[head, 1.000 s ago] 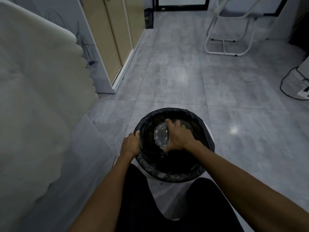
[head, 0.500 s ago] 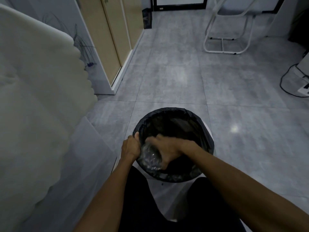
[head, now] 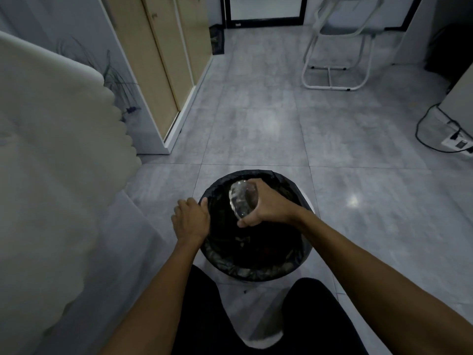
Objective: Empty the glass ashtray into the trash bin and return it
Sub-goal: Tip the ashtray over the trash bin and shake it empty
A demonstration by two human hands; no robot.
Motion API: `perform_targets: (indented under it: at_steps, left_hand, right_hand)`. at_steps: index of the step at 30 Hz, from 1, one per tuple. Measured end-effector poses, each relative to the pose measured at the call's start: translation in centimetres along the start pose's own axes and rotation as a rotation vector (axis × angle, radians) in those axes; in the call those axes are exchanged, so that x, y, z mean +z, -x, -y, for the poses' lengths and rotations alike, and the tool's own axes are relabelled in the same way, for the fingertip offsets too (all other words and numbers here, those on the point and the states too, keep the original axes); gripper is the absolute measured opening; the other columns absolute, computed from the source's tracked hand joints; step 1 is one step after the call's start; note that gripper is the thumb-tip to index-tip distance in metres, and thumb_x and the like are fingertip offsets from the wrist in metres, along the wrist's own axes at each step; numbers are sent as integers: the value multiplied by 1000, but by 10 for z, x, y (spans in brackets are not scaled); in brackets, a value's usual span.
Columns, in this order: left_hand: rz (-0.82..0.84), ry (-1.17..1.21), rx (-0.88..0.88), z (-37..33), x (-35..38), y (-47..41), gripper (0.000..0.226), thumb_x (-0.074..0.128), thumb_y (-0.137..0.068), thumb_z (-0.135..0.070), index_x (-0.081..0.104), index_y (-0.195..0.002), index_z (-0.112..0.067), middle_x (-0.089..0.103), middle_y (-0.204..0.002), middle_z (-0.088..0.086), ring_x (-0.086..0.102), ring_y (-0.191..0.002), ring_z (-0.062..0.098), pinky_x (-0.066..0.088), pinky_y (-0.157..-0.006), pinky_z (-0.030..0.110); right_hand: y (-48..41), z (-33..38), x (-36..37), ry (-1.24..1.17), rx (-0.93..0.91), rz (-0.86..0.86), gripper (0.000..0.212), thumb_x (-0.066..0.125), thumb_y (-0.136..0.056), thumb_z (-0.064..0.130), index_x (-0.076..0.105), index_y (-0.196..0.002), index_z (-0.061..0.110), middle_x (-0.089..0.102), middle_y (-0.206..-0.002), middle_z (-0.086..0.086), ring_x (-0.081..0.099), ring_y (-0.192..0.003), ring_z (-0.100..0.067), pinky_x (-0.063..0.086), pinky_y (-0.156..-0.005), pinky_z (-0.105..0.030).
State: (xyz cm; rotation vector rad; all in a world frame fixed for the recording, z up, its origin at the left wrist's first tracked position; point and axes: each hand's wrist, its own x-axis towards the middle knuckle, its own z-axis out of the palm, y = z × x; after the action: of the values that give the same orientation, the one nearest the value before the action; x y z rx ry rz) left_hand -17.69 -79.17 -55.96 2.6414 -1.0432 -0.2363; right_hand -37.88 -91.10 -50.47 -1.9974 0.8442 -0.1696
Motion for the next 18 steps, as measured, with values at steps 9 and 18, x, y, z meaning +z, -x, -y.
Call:
perform_targets:
  at_steps: [9, 18]
  left_hand:
    - [796, 1371, -201, -89, -50, 14, 68, 26, -108, -67, 76, -118, -23, 86, -107, 9, 78, -107, 33, 58, -103, 55]
    - [638, 1342, -204, -80, -32, 4, 54, 60, -105, -49, 66, -139, -8, 77, -128, 22, 77, -115, 38, 69, -78, 46]
  right_hand:
    - [-1, 33, -5, -389, -114, -93, 118, 102, -64, 26, 27, -154, 38, 54, -143, 0, 69, -120, -18, 59, -102, -40]
    - [8, 10, -36, -1, -18, -12, 105, 103, -59, 38, 41, -143, 24, 60, -127, 14, 64, -108, -2, 46, -83, -12]
